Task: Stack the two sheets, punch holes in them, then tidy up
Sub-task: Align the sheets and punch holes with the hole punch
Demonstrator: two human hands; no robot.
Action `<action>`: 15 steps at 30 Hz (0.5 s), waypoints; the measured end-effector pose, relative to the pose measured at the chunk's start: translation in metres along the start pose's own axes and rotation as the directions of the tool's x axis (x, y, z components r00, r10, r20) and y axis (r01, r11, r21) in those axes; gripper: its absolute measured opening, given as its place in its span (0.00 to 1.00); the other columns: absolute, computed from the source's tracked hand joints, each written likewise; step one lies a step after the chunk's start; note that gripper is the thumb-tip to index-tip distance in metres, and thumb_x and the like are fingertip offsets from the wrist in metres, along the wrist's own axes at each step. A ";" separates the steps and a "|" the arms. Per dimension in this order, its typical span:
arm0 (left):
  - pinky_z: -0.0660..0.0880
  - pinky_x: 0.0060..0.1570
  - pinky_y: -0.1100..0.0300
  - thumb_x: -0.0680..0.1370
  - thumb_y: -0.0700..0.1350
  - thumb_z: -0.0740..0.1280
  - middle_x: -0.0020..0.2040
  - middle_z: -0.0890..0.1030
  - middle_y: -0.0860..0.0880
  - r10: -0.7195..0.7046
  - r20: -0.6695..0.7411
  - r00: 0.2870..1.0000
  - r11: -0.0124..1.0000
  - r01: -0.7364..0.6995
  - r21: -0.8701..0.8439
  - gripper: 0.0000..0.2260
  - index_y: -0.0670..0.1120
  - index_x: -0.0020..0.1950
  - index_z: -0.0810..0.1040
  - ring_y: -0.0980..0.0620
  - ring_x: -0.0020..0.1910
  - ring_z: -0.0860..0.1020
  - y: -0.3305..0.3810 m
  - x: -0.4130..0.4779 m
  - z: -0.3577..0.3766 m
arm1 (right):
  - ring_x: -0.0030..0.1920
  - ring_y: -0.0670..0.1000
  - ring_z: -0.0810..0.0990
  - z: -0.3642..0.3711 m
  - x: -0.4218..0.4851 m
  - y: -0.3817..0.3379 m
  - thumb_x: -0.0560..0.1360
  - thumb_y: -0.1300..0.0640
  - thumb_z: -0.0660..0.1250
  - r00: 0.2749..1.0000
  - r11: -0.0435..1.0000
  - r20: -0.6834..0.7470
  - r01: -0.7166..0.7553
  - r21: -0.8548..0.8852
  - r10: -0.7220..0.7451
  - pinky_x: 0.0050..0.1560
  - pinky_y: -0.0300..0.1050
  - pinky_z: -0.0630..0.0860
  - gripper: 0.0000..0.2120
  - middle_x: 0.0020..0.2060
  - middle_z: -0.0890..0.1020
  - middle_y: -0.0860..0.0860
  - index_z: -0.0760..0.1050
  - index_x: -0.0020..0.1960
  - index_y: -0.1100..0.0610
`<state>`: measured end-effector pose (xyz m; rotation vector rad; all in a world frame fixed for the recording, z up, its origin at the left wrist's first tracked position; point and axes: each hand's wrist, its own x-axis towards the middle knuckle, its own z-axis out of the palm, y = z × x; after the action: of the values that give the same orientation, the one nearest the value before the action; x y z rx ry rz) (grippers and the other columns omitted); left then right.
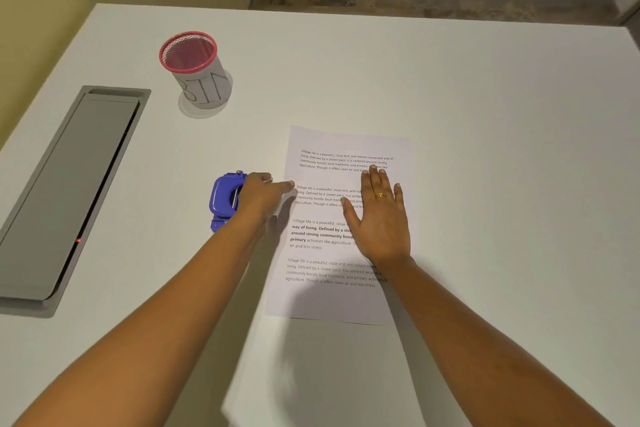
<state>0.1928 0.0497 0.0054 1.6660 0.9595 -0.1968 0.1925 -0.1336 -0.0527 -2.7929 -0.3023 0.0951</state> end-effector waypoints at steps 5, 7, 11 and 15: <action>0.66 0.33 0.63 0.73 0.40 0.70 0.49 0.74 0.44 -0.005 0.065 0.998 0.999 0.007 -0.039 0.14 0.39 0.57 0.72 0.48 0.46 0.72 0.000 0.000 0.000 | 0.76 0.50 0.49 0.001 0.000 0.000 0.79 0.42 0.47 1.000 1.000 -0.005 0.000 0.003 0.001 0.75 0.48 0.41 0.31 0.76 0.53 0.54 0.51 0.75 0.59; 0.65 0.29 0.65 0.73 0.38 0.69 0.41 0.76 0.47 -0.004 0.080 0.997 0.999 0.006 -0.032 0.06 0.42 0.43 0.73 0.50 0.39 0.74 -0.002 -0.002 0.001 | 0.76 0.51 0.50 0.001 0.000 0.000 0.79 0.42 0.47 1.000 1.000 -0.008 0.002 0.008 -0.001 0.75 0.48 0.41 0.31 0.76 0.54 0.54 0.51 0.75 0.59; 0.65 0.35 0.62 0.73 0.34 0.68 0.35 0.71 0.44 0.049 0.077 0.996 0.998 -0.051 0.024 0.11 0.41 0.35 0.67 0.50 0.34 0.68 -0.010 -0.009 0.000 | 0.76 0.50 0.50 0.002 0.000 0.002 0.79 0.42 0.47 1.000 1.000 -0.010 0.002 0.003 -0.002 0.75 0.48 0.41 0.31 0.76 0.53 0.54 0.51 0.75 0.59; 0.60 0.36 0.59 0.73 0.35 0.67 0.34 0.67 0.44 0.114 0.075 0.991 0.990 -0.119 0.075 0.14 0.42 0.31 0.66 0.49 0.35 0.63 -0.020 -0.015 -0.003 | 0.76 0.50 0.49 0.004 0.001 0.002 0.79 0.41 0.47 1.000 1.000 -0.011 0.005 0.009 -0.005 0.75 0.47 0.41 0.31 0.76 0.53 0.53 0.51 0.75 0.58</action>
<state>0.1679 0.0454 0.0003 1.7712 0.8082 -0.2159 0.1934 -0.1339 -0.0566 -2.7824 -0.3056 0.0797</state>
